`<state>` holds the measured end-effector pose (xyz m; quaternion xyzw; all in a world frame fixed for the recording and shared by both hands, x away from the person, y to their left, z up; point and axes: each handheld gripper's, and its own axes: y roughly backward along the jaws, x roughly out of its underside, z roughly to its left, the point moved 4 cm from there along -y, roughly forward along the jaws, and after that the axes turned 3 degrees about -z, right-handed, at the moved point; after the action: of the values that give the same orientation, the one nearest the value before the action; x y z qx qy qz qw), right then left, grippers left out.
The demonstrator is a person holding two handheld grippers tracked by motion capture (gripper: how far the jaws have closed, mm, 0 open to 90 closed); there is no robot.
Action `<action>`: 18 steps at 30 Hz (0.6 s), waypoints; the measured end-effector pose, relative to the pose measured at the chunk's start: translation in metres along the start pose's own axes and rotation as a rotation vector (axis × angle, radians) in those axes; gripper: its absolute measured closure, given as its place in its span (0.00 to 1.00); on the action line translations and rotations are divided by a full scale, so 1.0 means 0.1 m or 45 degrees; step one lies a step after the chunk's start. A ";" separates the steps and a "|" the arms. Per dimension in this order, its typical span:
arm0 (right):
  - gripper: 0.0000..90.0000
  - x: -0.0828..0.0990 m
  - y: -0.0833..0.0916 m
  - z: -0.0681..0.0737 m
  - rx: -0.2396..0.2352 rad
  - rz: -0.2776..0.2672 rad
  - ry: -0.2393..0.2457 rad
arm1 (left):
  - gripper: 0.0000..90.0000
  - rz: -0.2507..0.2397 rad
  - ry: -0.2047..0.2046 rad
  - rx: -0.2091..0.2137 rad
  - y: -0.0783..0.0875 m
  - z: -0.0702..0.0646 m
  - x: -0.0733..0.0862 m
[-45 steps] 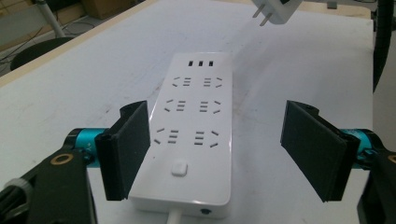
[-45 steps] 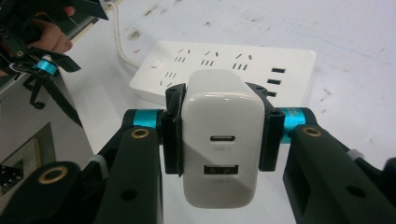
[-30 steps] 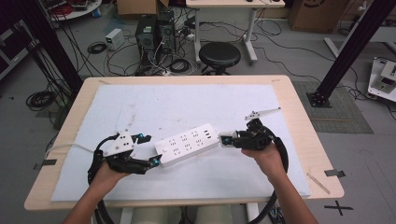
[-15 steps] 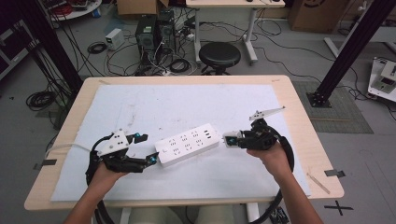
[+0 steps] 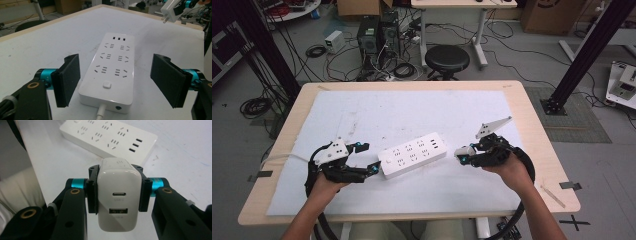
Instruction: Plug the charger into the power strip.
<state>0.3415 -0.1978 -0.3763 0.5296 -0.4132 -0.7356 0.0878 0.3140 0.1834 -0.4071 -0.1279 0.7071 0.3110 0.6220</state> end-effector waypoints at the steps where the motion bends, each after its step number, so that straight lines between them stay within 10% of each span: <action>1: 0.70 0.00 0.01 0.00 0.007 0.005 0.004 | 0.27 0.001 0.000 0.001 0.00 0.00 0.00; 18: 0.70 -0.12 0.02 -0.06 0.140 0.179 0.147 | 0.27 -0.029 0.018 -0.015 0.03 0.01 0.04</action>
<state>0.3511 -0.1953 -0.3674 0.5449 -0.4833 -0.6720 0.1339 0.3128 0.1870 -0.4098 -0.1416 0.7082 0.3071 0.6197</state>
